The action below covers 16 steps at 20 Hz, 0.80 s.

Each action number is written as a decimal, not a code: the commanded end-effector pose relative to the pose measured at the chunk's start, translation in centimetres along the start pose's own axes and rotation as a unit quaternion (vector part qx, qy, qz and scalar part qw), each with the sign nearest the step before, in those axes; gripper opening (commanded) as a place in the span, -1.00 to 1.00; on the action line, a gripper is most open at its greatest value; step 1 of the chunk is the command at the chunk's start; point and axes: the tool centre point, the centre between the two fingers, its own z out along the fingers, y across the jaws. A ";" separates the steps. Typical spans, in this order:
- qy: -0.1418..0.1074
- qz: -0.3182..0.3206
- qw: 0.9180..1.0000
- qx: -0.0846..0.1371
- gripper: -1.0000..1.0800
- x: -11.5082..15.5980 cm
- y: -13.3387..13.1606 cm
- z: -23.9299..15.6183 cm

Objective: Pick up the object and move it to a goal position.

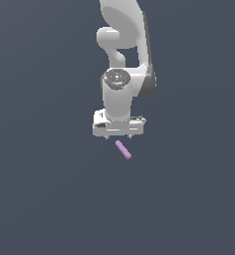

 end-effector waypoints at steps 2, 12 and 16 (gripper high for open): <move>0.001 -0.032 0.999 -0.003 0.92 0.0 -0.2 0.9; 0.007 -0.173 0.985 -0.011 0.92 -0.1 -1.2 4.7; 0.009 -0.220 0.975 -0.012 0.92 -0.2 -1.6 5.9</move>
